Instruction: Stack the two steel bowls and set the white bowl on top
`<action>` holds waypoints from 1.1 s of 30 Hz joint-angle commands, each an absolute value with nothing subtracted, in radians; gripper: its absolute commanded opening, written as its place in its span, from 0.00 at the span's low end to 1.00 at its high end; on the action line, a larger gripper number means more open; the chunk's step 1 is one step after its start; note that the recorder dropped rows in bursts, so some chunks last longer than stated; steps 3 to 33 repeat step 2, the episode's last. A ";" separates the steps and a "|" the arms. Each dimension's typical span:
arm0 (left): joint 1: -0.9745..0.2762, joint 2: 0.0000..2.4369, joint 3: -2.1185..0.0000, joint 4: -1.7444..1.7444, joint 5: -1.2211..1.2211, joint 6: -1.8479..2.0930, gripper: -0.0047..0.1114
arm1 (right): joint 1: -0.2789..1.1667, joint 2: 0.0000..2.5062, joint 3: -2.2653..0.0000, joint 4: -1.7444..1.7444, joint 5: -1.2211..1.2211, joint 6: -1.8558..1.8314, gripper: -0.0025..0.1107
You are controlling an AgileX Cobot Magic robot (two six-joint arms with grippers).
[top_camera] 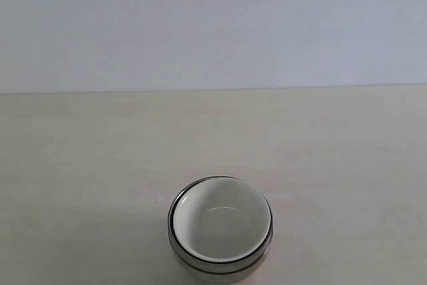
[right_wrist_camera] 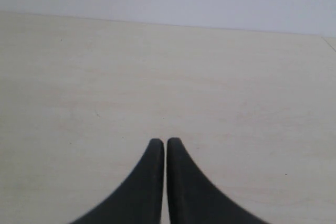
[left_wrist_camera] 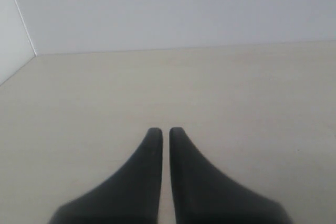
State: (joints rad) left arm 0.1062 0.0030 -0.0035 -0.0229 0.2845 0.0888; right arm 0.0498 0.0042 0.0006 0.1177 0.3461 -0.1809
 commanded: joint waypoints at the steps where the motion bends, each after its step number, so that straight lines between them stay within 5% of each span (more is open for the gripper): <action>1: 0.107 0.000 0.000 -0.026 0.285 0.078 0.08 | 0.052 0.000 0.000 0.119 0.341 -0.183 0.02; 33: 0.107 0.000 0.000 -0.026 0.285 0.078 0.08 | 0.052 0.000 0.000 0.119 0.341 -0.183 0.02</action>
